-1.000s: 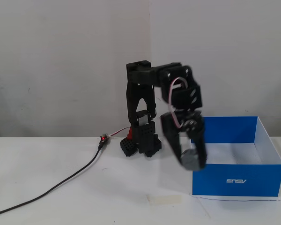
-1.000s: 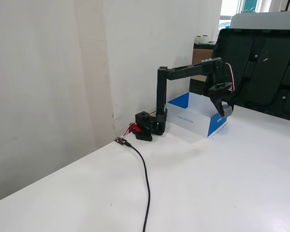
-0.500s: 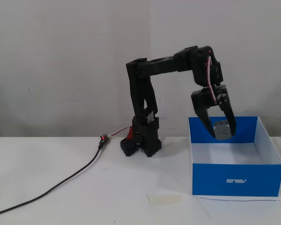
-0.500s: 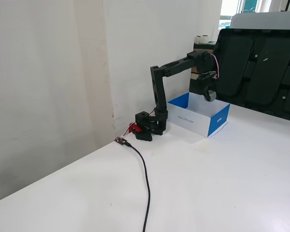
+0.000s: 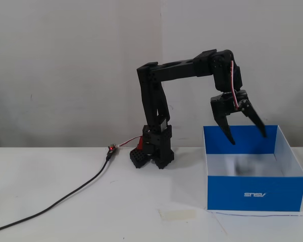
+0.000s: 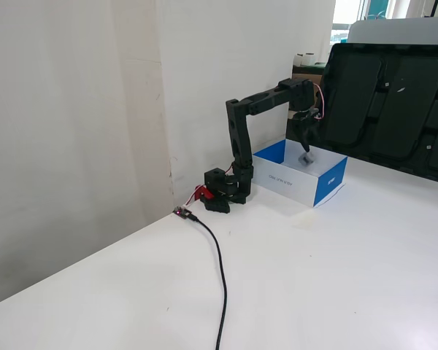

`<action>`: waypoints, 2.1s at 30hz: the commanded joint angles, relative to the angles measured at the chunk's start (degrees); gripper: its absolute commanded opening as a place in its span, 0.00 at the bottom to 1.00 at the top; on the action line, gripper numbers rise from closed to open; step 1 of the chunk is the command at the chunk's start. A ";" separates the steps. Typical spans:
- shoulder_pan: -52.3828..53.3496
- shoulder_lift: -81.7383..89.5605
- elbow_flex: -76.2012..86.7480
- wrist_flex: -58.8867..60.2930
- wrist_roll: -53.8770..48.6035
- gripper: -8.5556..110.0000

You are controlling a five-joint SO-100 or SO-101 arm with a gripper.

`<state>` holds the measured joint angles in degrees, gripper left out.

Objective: Pick the gray block and keep it in the box.

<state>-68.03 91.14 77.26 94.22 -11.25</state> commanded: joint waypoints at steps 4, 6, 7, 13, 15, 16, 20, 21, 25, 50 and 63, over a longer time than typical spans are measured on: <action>1.49 2.29 -1.05 -0.70 -0.09 0.18; 3.43 2.72 -1.23 -0.62 -0.26 0.12; 4.57 3.08 -1.14 -0.53 -0.44 0.11; 15.82 7.12 0.97 -0.79 -0.53 0.10; 20.74 8.35 1.85 -0.79 -2.02 0.09; 23.03 9.05 2.64 -0.79 -3.25 0.09; 31.99 12.74 6.50 -2.11 -5.45 0.07; 34.19 13.80 7.56 -2.72 -5.63 0.07; 42.28 15.91 9.58 -4.39 -4.04 0.07; 65.57 34.72 55.55 -35.68 4.39 0.07; 67.85 41.40 73.30 -52.65 8.79 0.07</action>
<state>-0.44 129.81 149.41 45.53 -2.99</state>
